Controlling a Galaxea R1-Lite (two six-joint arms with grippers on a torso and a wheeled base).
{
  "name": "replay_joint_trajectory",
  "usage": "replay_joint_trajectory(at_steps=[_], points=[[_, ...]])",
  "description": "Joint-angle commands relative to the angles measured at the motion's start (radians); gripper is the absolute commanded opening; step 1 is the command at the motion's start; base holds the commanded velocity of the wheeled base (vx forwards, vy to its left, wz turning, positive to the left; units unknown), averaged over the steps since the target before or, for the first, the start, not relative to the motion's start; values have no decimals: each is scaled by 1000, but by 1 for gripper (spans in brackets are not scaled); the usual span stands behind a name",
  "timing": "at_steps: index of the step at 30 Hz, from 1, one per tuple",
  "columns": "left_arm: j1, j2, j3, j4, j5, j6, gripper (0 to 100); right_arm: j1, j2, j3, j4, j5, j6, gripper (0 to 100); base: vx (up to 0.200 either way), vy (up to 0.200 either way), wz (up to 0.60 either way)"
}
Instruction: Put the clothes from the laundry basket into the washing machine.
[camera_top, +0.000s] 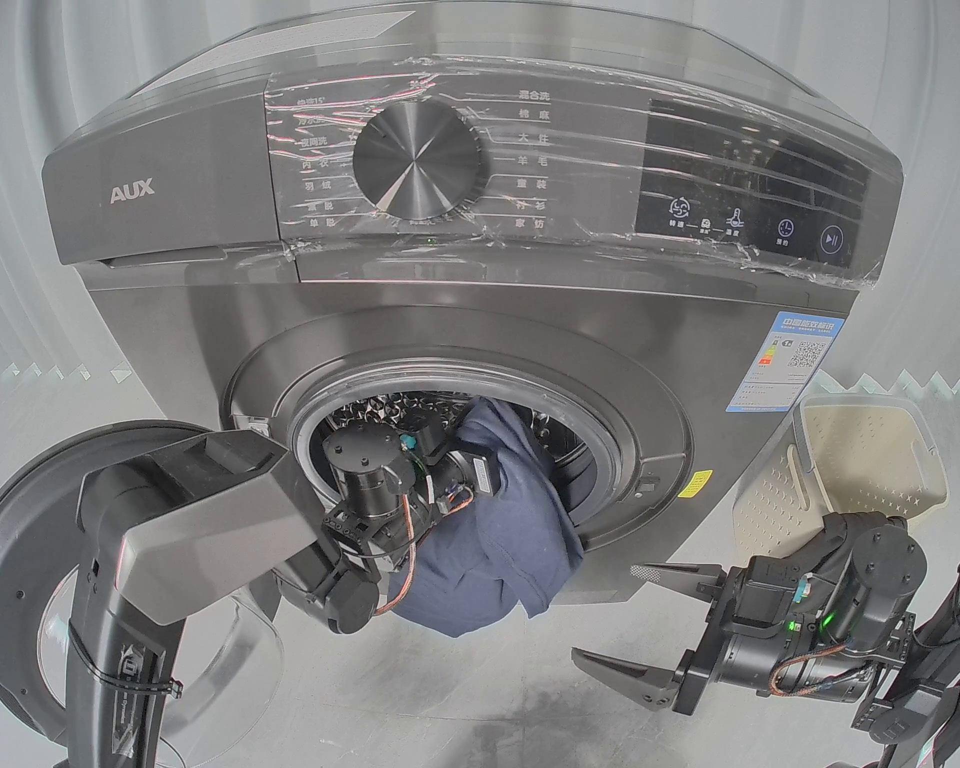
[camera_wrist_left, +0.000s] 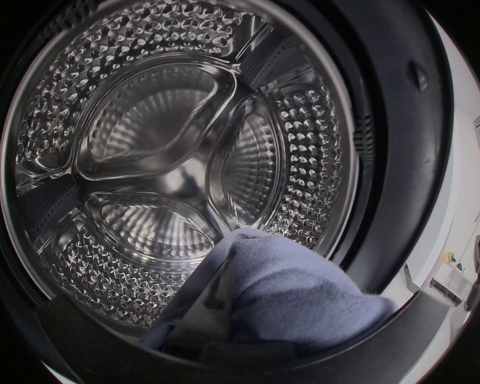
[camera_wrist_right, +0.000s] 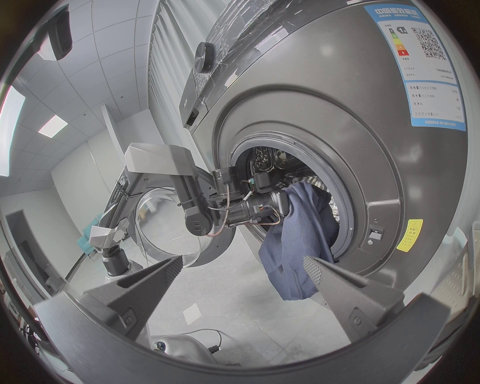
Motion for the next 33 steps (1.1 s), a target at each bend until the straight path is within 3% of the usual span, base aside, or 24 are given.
replay_joint_trajectory(at_steps=[1, 9, 16, 24, 33], points=[[28, 67, -184, 102, 40, -2, 0, 1, 7, 0, -1, 1, 0, 100, 0, 0, 0], [54, 140, -431, 269, 56, 1, 0, 4, 17, 1, 2, 1, 2, 100, 0, 0, 0], [60, 222, -612, 337, 114, 1, 0, 4, 17, 0, 2, 1, 2, 100, 0, 0, 0], [78, 322, -922, 406, 201, 1, 0, 16, 13, 1, 7, -3, 2, 100, 0, 0, 0], [83, 324, -904, 413, 211, -1, 0, 16, 15, 1, 7, -3, 2, 100, 0, 0, 0]])
